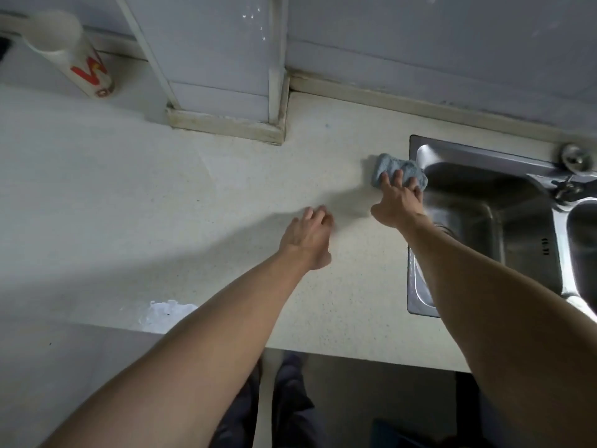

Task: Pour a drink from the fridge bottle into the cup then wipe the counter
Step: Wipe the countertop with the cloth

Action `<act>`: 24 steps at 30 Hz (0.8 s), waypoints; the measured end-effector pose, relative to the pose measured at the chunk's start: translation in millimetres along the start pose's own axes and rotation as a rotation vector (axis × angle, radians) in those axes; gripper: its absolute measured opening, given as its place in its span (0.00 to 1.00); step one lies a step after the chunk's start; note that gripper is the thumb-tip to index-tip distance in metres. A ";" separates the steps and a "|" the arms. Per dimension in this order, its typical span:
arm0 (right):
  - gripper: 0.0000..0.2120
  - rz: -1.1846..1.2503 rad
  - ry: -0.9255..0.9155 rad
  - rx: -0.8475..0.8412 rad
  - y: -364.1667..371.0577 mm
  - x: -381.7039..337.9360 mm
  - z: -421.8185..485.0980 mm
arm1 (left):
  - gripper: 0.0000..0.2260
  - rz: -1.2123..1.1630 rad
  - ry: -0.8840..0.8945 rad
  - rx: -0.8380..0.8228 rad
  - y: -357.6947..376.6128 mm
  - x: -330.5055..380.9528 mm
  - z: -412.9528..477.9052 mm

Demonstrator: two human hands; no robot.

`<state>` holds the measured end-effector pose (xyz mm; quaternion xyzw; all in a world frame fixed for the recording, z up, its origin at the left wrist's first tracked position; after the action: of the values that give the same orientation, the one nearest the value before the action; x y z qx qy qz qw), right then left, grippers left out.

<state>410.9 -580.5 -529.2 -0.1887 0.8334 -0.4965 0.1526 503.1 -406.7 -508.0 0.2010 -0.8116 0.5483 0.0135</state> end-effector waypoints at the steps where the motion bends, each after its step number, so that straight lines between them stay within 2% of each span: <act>1: 0.41 0.027 0.029 -0.001 1.5 -4.9 -0.4 | 0.26 -0.034 -0.007 0.021 -1.3 -1.1 -4.7; 4: 0.40 0.093 0.068 -0.001 3.7 -29.3 -2.9 | 0.23 -0.013 -0.006 0.058 3.8 -3.2 -27.6; 7: 0.41 0.070 -0.063 0.017 7.8 -72.1 -2.6 | 0.22 0.081 -0.051 0.046 21.5 -0.7 -56.9; 15: 0.40 0.048 -0.364 -0.039 23.5 -179.5 -31.3 | 0.15 0.123 -0.150 0.099 33.4 1.9 -100.1; 21: 0.40 -0.099 -0.495 0.000 29.4 -163.0 -44.4 | 0.17 0.066 -0.157 0.038 48.0 7.5 -116.1; 24: 0.40 -0.068 -0.411 0.017 23.8 -120.5 -43.7 | 0.17 -0.010 -0.188 -0.001 51.1 4.6 -118.1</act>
<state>494.0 -480.3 -522.1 -0.3127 0.7737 -0.4595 0.3041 458.0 -286.1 -505.0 0.2555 -0.8086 0.5266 -0.0598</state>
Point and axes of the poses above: each hand's wrist, its own z-axis towards the middle knuckle, its own y-axis out of the palm, x = y × z, the point moved 7 cm from there along z, towards the middle knuckle, and after that the axes turned 5 degrees about z, right-handed, at the moved point
